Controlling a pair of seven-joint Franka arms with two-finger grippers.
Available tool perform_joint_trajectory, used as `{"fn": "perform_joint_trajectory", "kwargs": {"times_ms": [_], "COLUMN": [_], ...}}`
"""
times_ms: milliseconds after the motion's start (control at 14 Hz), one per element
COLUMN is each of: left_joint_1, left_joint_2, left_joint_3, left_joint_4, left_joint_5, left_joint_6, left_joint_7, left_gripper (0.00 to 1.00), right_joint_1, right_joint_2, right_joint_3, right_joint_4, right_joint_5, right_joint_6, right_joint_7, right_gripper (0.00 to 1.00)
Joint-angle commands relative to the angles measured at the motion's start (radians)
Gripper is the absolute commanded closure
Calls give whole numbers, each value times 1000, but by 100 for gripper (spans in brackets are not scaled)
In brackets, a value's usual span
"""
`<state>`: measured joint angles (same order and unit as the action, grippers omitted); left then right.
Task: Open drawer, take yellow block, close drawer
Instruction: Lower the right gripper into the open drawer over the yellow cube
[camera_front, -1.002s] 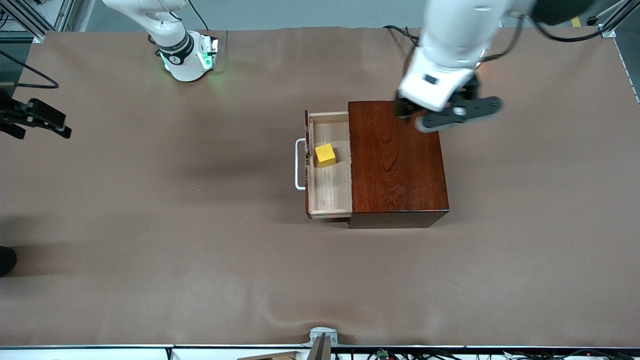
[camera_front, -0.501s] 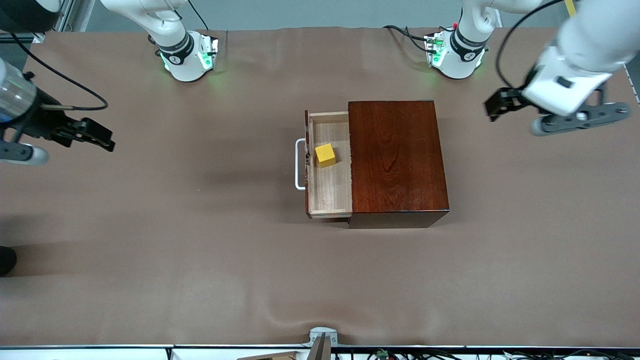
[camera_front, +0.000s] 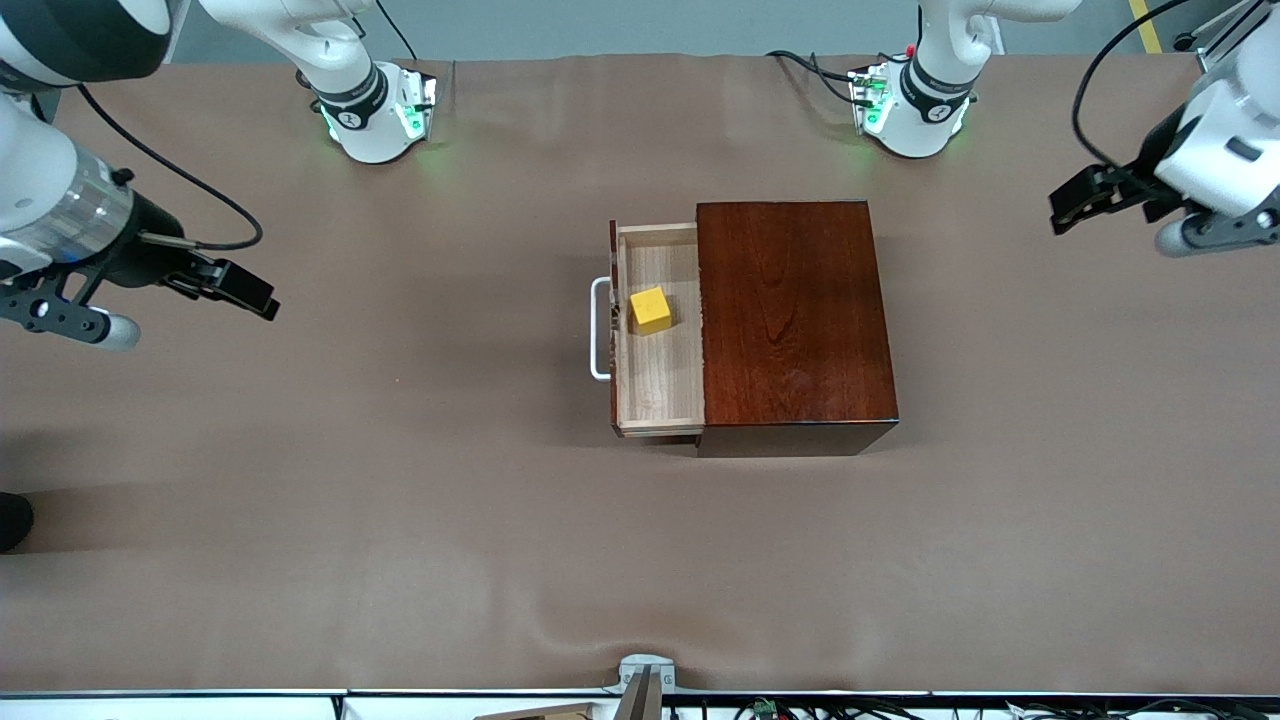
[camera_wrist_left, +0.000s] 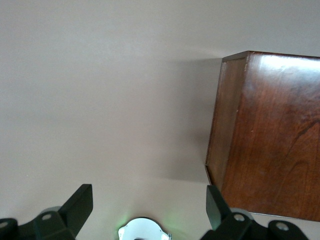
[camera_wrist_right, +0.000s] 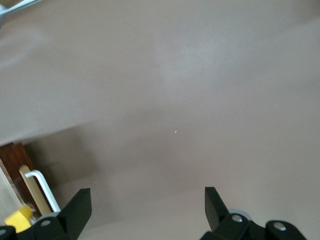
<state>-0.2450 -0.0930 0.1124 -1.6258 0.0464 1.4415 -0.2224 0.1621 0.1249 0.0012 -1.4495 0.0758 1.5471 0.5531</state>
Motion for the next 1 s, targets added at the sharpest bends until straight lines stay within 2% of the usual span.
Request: {"fn": "perform_joint_trajectory", "kwargs": {"times_ms": [0, 215, 573, 716, 931], "left_joint_1": [18, 21, 18, 20, 78], "left_joint_2": [-83, -74, -65, -57, -50], "left_joint_3": [-16, 9, 19, 19, 4], "left_joint_4": [-65, -16, -2, 0, 1], "left_joint_5": [13, 12, 10, 10, -2], "left_joint_6": [28, -10, -12, -9, -7], "left_joint_7": [29, 106, 123, 126, 171], "left_gripper": [0, 0, 0, 0, 0], "right_joint_1": [30, 71, 132, 180, 244], "right_joint_2": [31, 33, 61, 76, 113], "right_joint_3": [-4, -4, -4, -6, -6], "right_joint_4": [26, 26, 24, 24, 24], "right_joint_5": [15, 21, 24, 21, 22], "right_joint_6": [-8, -5, -12, -5, 16], "right_joint_7": [193, 379, 464, 581, 746], "right_gripper": [0, 0, 0, 0, 0]}}
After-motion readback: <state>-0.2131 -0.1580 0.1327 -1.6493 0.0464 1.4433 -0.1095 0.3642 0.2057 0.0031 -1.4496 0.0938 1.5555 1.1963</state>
